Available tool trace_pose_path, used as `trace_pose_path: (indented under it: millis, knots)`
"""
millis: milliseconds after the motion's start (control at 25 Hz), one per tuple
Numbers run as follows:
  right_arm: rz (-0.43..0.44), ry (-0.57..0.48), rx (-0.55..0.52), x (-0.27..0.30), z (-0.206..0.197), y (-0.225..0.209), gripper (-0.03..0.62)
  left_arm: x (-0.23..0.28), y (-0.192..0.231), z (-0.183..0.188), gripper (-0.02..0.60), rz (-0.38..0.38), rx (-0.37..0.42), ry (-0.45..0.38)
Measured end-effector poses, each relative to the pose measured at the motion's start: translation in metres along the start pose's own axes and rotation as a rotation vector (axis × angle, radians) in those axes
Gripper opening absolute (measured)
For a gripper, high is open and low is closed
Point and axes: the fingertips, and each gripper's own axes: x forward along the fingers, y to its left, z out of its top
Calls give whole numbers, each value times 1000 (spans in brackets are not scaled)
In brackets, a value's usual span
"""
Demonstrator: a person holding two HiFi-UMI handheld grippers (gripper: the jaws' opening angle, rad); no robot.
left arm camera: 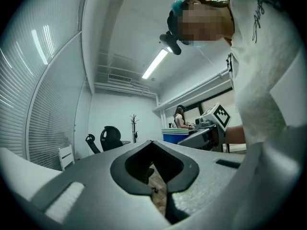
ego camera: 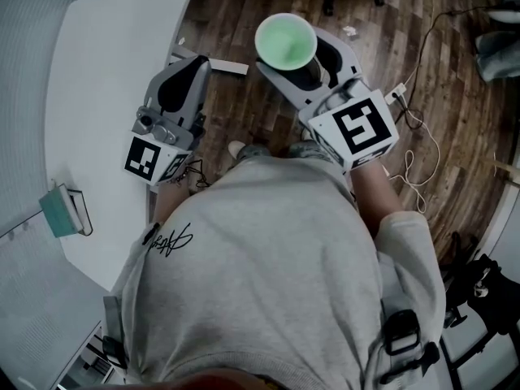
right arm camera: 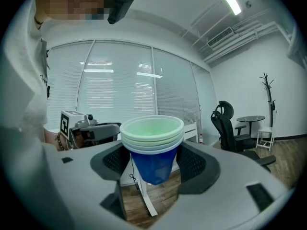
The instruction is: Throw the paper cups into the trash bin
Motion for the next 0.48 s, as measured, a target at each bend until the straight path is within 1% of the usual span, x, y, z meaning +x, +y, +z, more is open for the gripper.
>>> trace_pose_path:
  millis: [280, 480]
  knots:
    - [1, -9, -4, -25, -4, -26, 301, 33, -19, -6, 3, -9, -9, -1]
    - [29, 33, 25, -45, -15, -42, 301, 55, -36, -8, 3, 11, -12, -5]
